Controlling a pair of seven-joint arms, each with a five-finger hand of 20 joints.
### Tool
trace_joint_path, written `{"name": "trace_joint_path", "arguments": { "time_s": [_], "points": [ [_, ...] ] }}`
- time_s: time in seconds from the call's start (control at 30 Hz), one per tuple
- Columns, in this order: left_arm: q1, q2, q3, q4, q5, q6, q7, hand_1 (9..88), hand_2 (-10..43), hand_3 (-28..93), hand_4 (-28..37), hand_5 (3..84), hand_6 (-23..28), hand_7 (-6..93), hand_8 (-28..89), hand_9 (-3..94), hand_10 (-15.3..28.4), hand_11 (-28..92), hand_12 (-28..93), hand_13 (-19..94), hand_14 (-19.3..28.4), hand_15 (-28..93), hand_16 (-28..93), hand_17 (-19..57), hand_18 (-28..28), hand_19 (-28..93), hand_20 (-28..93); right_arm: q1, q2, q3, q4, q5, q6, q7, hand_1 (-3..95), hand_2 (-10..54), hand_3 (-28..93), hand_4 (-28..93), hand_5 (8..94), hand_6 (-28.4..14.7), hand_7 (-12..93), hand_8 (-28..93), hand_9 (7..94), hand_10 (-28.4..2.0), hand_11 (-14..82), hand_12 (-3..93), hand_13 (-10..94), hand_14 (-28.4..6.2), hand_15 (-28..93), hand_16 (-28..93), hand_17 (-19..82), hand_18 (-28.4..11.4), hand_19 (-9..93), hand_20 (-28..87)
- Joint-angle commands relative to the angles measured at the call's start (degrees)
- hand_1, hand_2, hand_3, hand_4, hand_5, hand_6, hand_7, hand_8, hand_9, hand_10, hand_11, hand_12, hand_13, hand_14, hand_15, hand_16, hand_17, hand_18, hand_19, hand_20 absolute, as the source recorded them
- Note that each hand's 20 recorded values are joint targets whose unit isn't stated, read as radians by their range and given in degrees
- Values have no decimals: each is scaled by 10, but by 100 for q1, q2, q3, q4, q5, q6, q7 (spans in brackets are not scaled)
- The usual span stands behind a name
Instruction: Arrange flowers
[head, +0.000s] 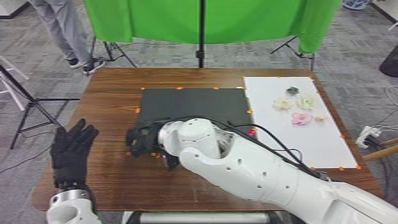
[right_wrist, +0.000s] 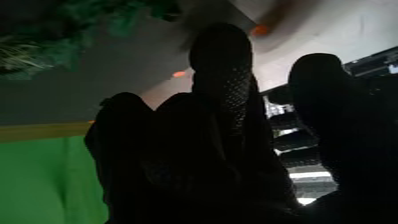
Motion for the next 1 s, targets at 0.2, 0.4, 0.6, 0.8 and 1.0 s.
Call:
{"name": "trace_joint_path", "arguments": {
  "time_s": [0.2, 0.4, 0.6, 0.8, 1.0],
  "points": [
    [134, -67, 57, 37, 11, -60, -88, 156, 199, 622, -283, 447, 69, 95, -71, 428, 142, 192, 76, 329, 161, 255, -55, 71, 103, 107, 185, 74, 170, 129, -49, 20, -111, 235, 234, 44, 742, 21, 444, 6, 108, -103, 876, -132, 514, 272, 932, -44, 678, 325, 719, -131, 932, 671],
    [142, -53, 36, 33, 21, -101, -124, 158, 197, 621, -283, 448, 70, 94, -71, 428, 143, 192, 76, 328, 161, 254, -55, 71, 103, 107, 185, 59, 341, 235, -292, 109, -92, 357, 232, 44, 741, 20, 455, -1, 104, -101, 877, -133, 512, 272, 932, -45, 678, 327, 719, -130, 932, 670],
    [144, -74, 36, 28, 27, -123, -116, 160, 195, 620, -283, 447, 70, 93, -70, 428, 142, 193, 76, 328, 161, 253, -54, 71, 103, 107, 184, -14, 529, 493, -646, 722, -42, 311, 227, 46, 732, 16, 466, -7, 100, -99, 876, -134, 511, 275, 932, -45, 677, 329, 719, -131, 932, 671],
    [161, -117, 64, 21, 4, -162, -83, 160, 192, 620, -283, 446, 70, 93, -70, 428, 141, 192, 76, 328, 161, 253, -54, 71, 103, 107, 184, -472, 1169, 1555, -1826, 1986, 1155, 11, 231, 34, 724, -1, 485, 2, 101, -95, 863, -131, 505, 275, 924, -40, 671, 330, 712, -130, 932, 669],
    [211, -114, 52, -39, 25, -178, -95, 155, 190, 628, -283, 446, 70, 93, -70, 428, 141, 192, 76, 329, 160, 254, -54, 71, 103, 107, 184, -1315, 2248, 3111, -2709, 1198, 2743, 127, 254, 9, 713, -35, 586, -8, 121, -77, 792, -147, 341, 273, 859, -62, 651, 338, 641, -137, 932, 638]
  ]
}}
